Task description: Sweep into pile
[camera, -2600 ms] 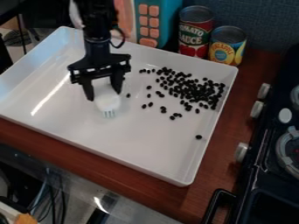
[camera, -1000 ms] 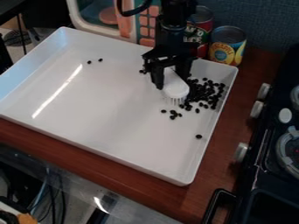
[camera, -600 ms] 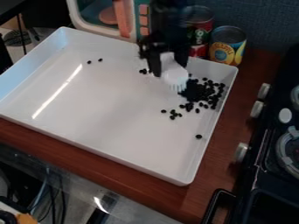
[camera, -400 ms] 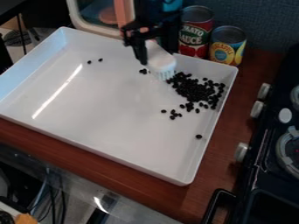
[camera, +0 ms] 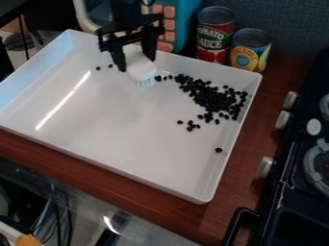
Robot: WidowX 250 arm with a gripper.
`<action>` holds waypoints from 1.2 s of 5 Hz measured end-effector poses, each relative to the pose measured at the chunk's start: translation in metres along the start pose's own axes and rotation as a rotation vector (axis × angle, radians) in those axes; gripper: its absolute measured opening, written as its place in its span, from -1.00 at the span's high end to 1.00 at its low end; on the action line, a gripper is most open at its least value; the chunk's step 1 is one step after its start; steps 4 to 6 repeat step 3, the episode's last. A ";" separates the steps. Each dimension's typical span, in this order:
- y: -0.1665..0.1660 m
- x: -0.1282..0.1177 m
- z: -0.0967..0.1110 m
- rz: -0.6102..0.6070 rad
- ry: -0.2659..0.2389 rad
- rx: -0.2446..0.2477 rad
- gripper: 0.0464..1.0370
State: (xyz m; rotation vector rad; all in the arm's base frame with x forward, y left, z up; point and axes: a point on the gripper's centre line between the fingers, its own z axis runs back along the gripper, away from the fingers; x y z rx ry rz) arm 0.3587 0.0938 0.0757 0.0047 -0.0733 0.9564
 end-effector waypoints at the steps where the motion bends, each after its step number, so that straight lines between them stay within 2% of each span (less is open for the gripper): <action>1: 0.017 0.003 -0.020 -0.014 -0.029 0.070 -0.38; 2: 0.028 0.008 -0.038 -0.012 -0.042 0.156 -0.51; 3: 0.033 0.014 -0.037 -0.007 -0.034 0.227 -0.93; 6: 0.033 0.014 -0.037 -0.007 -0.034 0.227 -0.93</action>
